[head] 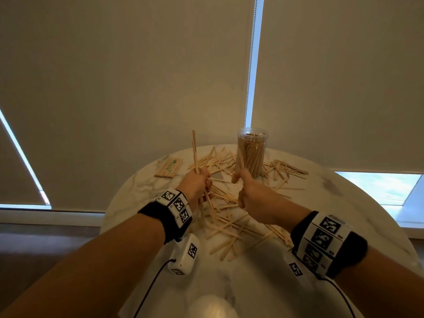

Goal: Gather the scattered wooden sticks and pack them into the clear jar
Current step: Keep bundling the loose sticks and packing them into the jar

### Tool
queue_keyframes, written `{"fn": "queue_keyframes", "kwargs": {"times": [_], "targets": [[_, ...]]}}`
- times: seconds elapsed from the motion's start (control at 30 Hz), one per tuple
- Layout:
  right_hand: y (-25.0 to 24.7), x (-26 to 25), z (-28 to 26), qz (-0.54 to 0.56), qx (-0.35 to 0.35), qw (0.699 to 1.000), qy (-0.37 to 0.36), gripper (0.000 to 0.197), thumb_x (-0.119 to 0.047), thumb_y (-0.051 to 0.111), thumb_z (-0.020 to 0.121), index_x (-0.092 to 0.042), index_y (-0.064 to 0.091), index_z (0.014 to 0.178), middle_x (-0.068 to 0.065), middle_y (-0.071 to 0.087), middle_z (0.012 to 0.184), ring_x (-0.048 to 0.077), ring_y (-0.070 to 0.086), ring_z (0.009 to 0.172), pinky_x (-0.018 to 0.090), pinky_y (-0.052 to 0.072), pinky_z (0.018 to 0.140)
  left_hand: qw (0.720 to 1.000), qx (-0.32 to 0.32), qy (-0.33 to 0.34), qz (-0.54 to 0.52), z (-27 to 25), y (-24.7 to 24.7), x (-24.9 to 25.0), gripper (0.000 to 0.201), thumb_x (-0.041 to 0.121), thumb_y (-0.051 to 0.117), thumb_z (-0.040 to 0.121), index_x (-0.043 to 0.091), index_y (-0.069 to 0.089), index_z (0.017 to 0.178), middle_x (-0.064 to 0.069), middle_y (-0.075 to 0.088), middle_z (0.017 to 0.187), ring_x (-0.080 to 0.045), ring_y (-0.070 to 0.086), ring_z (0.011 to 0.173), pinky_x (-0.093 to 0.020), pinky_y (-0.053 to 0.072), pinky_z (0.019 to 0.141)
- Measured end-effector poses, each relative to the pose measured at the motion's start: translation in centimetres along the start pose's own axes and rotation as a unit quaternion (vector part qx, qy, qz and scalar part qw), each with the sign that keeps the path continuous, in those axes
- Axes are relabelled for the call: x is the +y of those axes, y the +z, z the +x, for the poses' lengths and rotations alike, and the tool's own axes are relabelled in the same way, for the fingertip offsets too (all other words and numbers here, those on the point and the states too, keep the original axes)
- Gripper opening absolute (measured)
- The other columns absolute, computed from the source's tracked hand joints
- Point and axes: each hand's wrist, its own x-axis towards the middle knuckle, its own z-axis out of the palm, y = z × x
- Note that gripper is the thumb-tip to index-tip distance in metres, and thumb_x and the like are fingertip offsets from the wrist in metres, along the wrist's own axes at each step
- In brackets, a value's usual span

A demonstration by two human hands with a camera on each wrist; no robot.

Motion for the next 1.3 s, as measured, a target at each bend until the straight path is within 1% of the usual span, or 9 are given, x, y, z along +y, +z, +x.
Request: {"fn": "queue_keyframes", "kwargs": {"times": [0.2,0.3,0.4,0.53,0.73,0.83,0.97,1.07,1.3], "targets": [[0.3,-0.9,0.3,0.001,0.047,0.999,0.021,0.08,-0.01,0.04,0.102,-0.015,-0.02,0.155,0.027,0.062,0.118,0.036,0.063,0.1,0.039,0.048,0.082,0.998,-0.053,0.035,-0.028,-1.8,1.4,0.1,0.025,0.026,0.035,0.108,0.01,0.054,0.107,0.004,0.041,0.064,-0.007,0.031,0.044,-0.021,0.027,0.039],[0.5,-1.4,1.0,-0.012,0.036,0.999,0.032,0.055,-0.008,0.042,0.101,-0.001,0.017,0.15,0.022,0.062,0.115,0.03,0.063,0.092,0.038,0.051,0.074,0.995,-0.081,0.057,0.01,-2.6,2.8,0.3,0.031,0.033,0.038,0.107,0.012,0.061,0.107,0.003,0.049,0.07,-0.008,0.039,0.05,-0.023,0.033,0.045],[0.9,-2.1,1.4,-0.007,0.011,0.999,0.043,0.056,-0.002,0.045,0.098,0.001,0.021,0.148,0.01,0.061,0.098,0.015,0.056,0.069,0.018,0.042,0.049,0.989,-0.085,0.101,0.067,-3.2,3.6,0.4,0.036,0.047,0.04,0.104,0.024,0.067,0.097,0.002,0.064,0.085,-0.013,0.055,0.068,-0.028,0.042,0.059],[1.3,-2.3,1.1,-0.025,0.011,0.998,0.057,0.031,-0.007,0.044,0.099,0.001,0.05,0.128,0.02,0.064,0.11,0.026,0.056,0.079,0.027,0.039,0.06,0.981,-0.097,0.142,0.089,-3.1,3.3,0.4,0.039,0.048,0.047,0.101,0.019,0.07,0.09,0.005,0.064,0.078,-0.01,0.056,0.065,-0.023,0.045,0.058],[0.2,-1.7,1.3,0.042,-0.041,0.993,0.099,0.029,-0.014,0.039,0.104,-0.001,0.053,0.126,0.017,0.066,0.107,0.028,0.063,0.081,0.04,0.058,0.062,0.995,0.022,0.091,0.033,-1.4,2.0,1.4,0.047,0.04,0.039,0.105,0.018,0.058,0.068,0.003,0.052,0.06,-0.014,0.042,0.055,-0.028,0.037,0.054],[-1.2,-1.6,1.2,0.158,0.075,0.979,0.1,0.042,-0.035,0.029,0.107,-0.012,0.05,0.135,0.009,0.066,0.102,0.025,0.064,0.087,0.035,0.056,0.051,0.997,-0.012,0.081,-0.003,-2.1,1.7,1.4,0.04,0.037,0.039,0.107,0.015,0.059,0.08,-0.001,0.07,0.077,-0.014,0.051,0.067,-0.028,0.042,0.055],[-3.0,-2.1,1.5,0.149,0.161,0.974,0.063,0.054,-0.042,0.024,0.107,-0.004,0.063,0.112,0.005,0.068,0.091,0.02,0.064,0.085,0.038,0.057,0.071,0.993,-0.064,0.097,-0.004,-2.9,2.8,0.6,0.035,0.041,0.038,0.106,0.017,0.059,0.092,-0.002,0.076,0.105,-0.017,0.066,0.091,-0.034,0.053,0.072],[-3.5,-2.6,1.7,0.168,0.16,0.971,0.063,0.05,-0.041,0.023,0.107,-0.01,0.062,0.112,0.001,0.067,0.093,0.012,0.061,0.087,0.029,0.048,0.077,0.987,-0.088,0.13,0.029,-3.8,3.7,0.8,0.033,0.042,0.037,0.106,0.028,0.066,0.096,0.007,0.075,0.105,-0.016,0.069,0.099,-0.035,0.054,0.081],[-3.8,-4.4,1.2,0.352,0.096,0.922,0.127,0.048,-0.051,0.029,0.105,-0.017,0.059,0.12,0.006,0.066,0.099,0.018,0.065,0.087,0.034,0.057,0.064,0.978,-0.165,0.115,-0.049,-5.4,5.0,1.1,0.034,0.033,0.034,0.108,0.012,0.062,0.108,-0.017,0.074,0.09,-0.03,0.073,0.08,-0.043,0.061,0.078]]}}
